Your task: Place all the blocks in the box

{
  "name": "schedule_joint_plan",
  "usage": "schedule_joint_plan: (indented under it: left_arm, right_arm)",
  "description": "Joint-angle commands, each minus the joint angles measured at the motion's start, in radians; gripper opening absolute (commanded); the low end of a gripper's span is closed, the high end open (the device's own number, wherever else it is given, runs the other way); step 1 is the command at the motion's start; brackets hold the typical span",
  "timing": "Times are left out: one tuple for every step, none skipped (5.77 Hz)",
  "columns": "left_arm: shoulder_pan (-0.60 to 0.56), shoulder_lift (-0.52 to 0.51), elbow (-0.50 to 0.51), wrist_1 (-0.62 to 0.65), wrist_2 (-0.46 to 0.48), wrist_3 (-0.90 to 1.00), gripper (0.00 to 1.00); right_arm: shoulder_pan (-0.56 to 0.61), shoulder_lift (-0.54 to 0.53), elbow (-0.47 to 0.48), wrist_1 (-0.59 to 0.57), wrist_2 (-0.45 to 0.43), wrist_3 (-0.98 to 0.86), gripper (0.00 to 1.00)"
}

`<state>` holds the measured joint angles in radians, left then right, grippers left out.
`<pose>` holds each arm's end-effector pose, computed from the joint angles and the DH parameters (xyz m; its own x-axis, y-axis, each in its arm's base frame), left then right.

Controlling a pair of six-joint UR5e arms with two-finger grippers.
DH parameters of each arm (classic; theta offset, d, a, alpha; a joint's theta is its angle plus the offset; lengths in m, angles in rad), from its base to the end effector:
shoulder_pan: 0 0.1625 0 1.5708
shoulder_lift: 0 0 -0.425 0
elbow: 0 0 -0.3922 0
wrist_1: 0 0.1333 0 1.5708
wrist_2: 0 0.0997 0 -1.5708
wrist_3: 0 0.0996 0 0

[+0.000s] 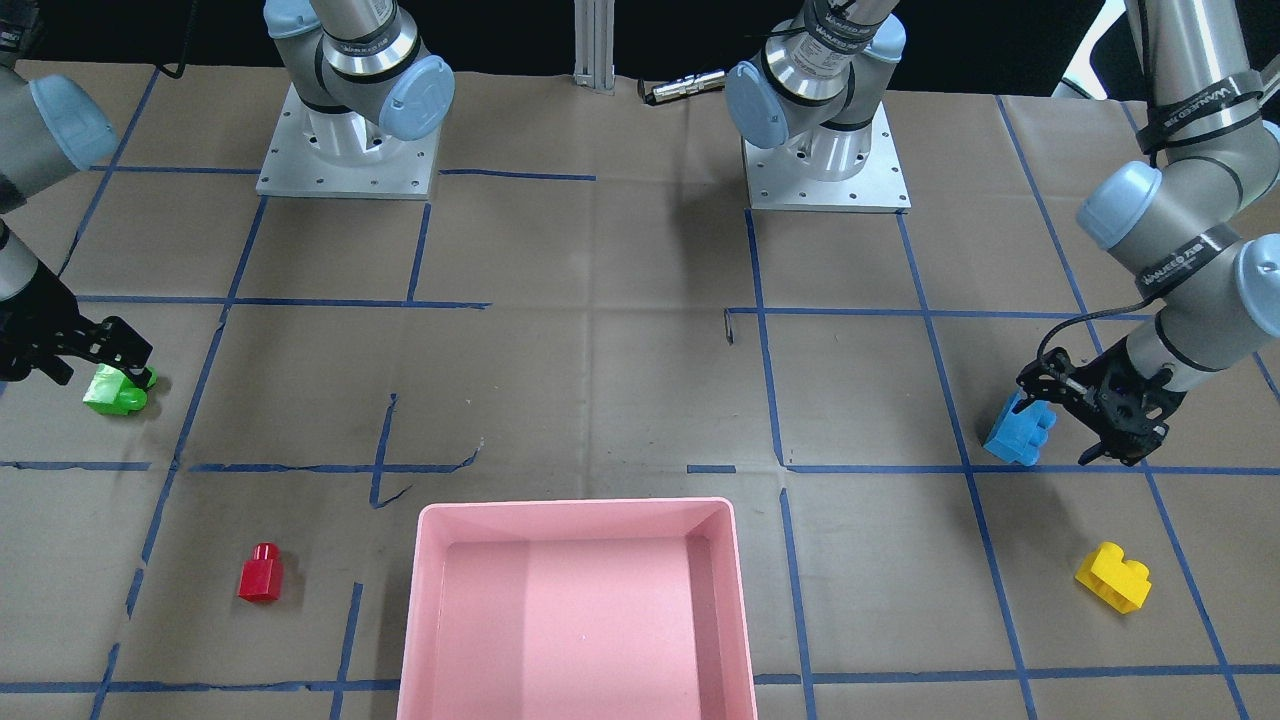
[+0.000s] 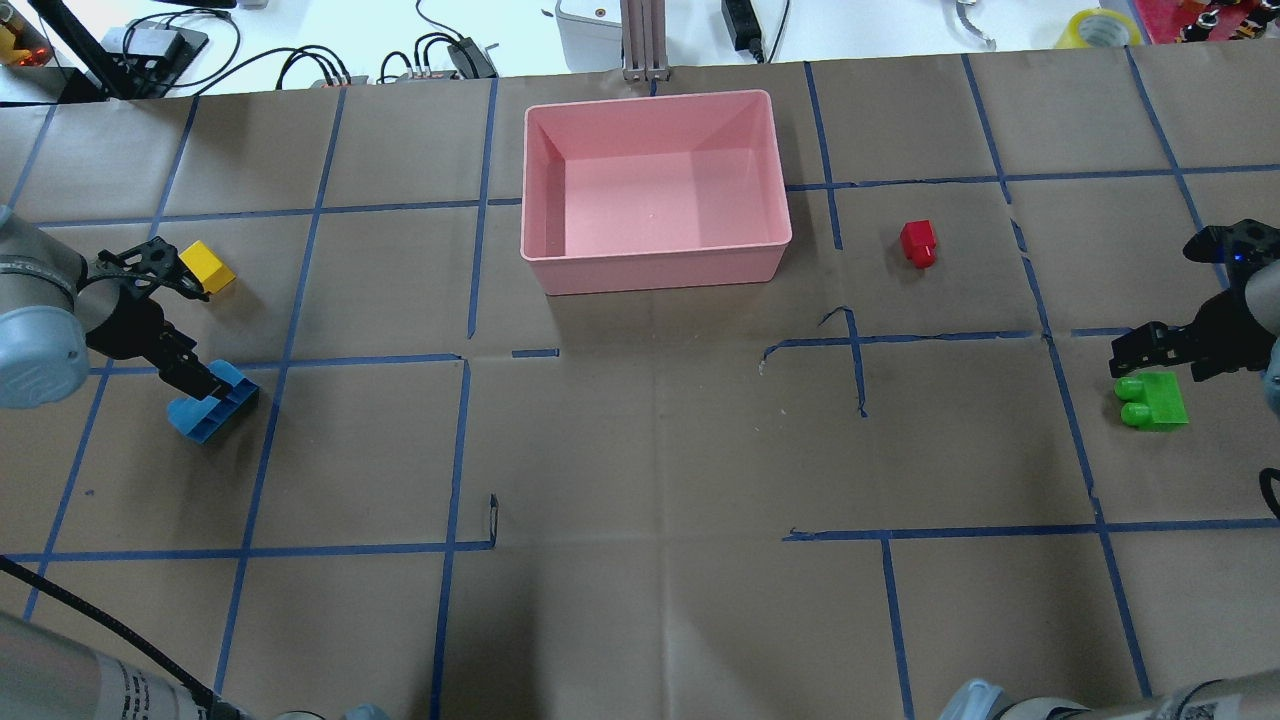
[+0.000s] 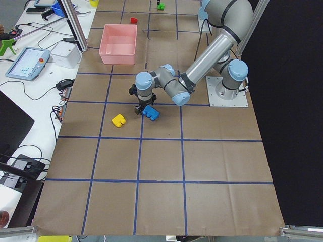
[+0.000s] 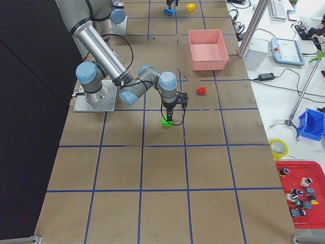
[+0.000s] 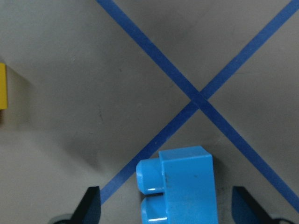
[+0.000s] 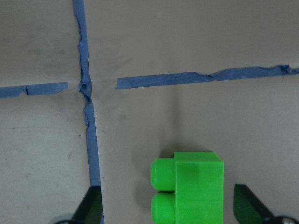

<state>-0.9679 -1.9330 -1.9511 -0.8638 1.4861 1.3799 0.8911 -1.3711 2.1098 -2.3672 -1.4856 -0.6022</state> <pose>0.1870 -0.5216 0.1920 -0.7118 0.7005 0.0509 0.6966 0.7134 -0.0763 -0.1911 -0.4621 0.2217 -0.9966 0.0731 -0.0373 0.0764 0.9925 -0.0956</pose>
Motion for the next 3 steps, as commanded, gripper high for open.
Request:
schedule_joint_plan:
  left_arm:
    - [0.009,-0.003,-0.058,0.067,0.002,0.001,1.0]
    - [0.014,-0.004,-0.058,0.066,0.003,0.007,1.0]
    - [0.015,-0.004,-0.058,0.066,0.002,0.005,0.96]
  right_arm:
    - [-0.003,0.041,0.021,-0.07,-0.004,-0.03,0.99]
    - [-0.003,0.056,0.026,-0.093,-0.008,-0.03,0.99]
    - [-0.006,0.058,0.038,-0.098,-0.01,-0.031,0.99]
